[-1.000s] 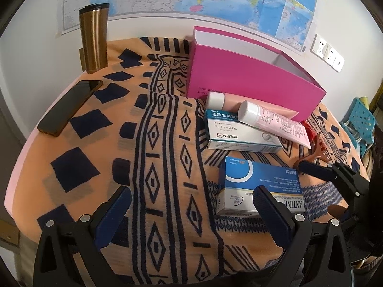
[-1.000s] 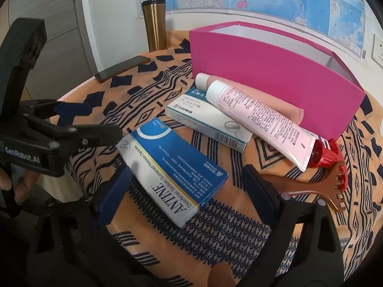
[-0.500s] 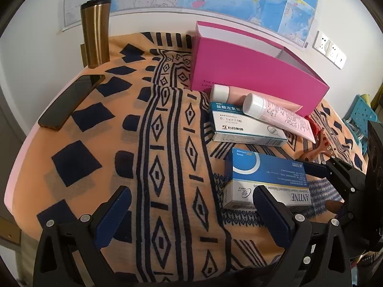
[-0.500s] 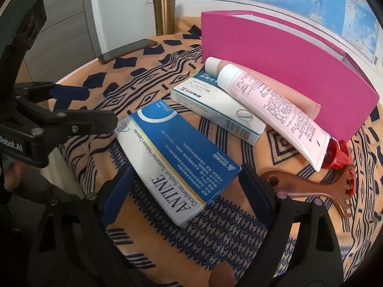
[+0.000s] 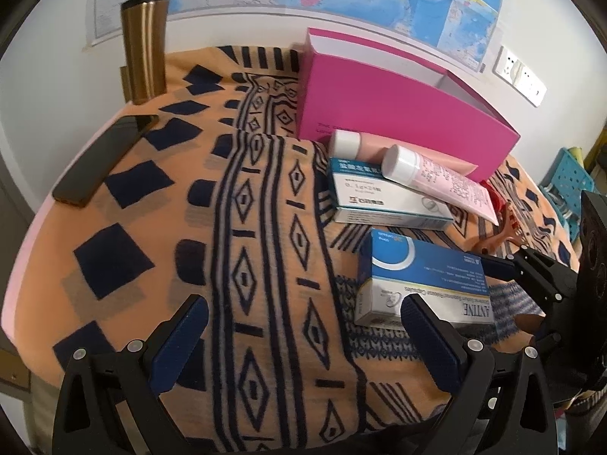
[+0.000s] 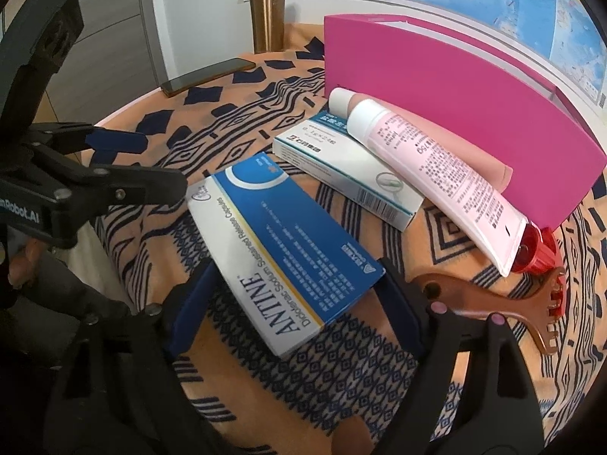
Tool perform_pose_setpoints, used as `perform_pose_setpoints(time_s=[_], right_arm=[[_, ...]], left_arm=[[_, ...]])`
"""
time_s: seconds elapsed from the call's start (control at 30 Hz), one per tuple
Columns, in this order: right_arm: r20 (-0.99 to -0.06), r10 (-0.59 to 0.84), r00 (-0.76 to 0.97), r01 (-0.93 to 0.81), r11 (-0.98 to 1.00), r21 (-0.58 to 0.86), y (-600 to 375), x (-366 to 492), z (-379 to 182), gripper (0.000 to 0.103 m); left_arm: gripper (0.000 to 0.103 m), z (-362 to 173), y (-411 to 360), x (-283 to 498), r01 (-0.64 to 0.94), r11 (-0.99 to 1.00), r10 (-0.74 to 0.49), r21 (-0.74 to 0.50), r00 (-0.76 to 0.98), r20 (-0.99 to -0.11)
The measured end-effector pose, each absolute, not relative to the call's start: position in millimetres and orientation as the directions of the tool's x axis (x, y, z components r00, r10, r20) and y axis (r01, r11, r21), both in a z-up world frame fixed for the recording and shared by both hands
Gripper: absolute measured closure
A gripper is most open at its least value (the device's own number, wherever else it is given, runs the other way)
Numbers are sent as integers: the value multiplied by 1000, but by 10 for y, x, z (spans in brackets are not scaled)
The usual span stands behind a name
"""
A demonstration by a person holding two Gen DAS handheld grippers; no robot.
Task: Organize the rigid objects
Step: 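Reach the left tool to the blue ANTINE box and grasp it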
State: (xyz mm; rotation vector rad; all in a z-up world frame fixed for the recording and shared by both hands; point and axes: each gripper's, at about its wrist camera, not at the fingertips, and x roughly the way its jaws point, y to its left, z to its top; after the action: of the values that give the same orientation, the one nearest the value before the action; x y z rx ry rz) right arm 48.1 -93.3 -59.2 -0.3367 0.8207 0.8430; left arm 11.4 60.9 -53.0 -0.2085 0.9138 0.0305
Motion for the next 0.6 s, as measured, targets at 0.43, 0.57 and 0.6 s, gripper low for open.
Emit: perform_pose_setpoints(time_s=[0.43, 0.57, 0.6], right_arm=[[-746, 530, 404, -757, 651, 52, -1010, 478, -550, 22], [-740, 534, 409, -762, 646, 45, -1014, 453, -539, 22], [-737, 538, 409, -763, 644, 46, -1009, 449, -534, 22]], left_arm=[[0, -506, 484, 311, -34, 980, -138, -197, 600, -788], [0, -568, 458, 465, 3, 929, -312, -370, 544, -779], [0, -584, 475, 498, 2, 913, -347, -409, 534, -771]])
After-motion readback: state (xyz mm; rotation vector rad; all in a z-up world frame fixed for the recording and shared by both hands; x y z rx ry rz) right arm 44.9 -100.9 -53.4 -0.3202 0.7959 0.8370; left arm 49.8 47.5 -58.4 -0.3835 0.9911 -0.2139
